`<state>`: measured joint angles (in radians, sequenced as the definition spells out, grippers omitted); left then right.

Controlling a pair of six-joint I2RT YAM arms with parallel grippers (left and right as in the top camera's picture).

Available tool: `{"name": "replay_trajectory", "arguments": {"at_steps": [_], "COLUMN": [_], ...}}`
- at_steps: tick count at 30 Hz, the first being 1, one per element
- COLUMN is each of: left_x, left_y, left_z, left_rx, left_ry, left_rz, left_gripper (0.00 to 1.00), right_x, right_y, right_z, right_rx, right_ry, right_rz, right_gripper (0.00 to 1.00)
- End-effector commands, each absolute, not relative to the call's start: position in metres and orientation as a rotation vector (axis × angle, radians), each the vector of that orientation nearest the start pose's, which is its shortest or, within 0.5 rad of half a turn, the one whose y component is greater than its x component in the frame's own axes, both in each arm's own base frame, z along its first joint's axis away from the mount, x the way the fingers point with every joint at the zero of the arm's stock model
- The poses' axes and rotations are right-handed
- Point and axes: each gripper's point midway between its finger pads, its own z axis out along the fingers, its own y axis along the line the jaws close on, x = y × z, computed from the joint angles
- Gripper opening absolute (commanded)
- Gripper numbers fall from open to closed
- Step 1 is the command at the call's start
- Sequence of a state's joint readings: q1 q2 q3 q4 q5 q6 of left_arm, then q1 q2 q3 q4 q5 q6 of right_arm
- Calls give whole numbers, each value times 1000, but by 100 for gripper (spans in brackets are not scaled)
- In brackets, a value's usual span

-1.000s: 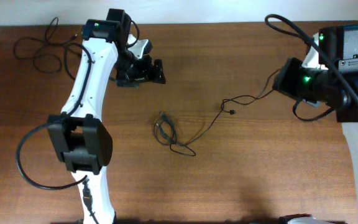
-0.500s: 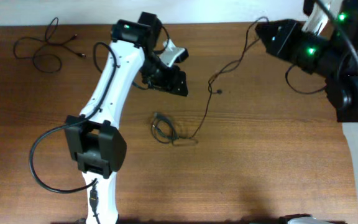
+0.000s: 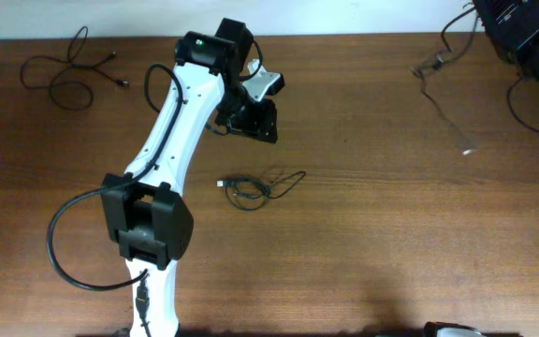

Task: Untangle cables

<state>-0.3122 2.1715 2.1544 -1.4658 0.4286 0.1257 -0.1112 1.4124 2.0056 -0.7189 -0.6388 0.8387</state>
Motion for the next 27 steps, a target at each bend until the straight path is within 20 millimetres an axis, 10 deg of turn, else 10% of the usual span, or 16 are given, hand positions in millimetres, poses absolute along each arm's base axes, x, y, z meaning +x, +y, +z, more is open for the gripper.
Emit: {"name": "replay_trajectory", "arguments": {"at_steps": [1, 9, 21, 27], "left_x": [385, 386, 387, 371], "left_y": [-202, -218, -261, -285], "left_z": [128, 136, 197, 234], "left_rx": [659, 668, 745, 980], "left_ry": [3028, 2968, 2710, 2375], "left_rz": [-657, -803, -1220, -1530], "left_gripper": [38, 40, 42, 45], "right_x": [358, 354, 367, 383], "right_y": [69, 70, 43, 41], "right_z": [548, 516, 366, 324], "right_rx": [300, 290, 550, 644], "right_ry": [1736, 1862, 2391, 2520], "right_rz": [1133, 1081, 817, 823], "right_gripper": [4, 4, 4, 4]}}
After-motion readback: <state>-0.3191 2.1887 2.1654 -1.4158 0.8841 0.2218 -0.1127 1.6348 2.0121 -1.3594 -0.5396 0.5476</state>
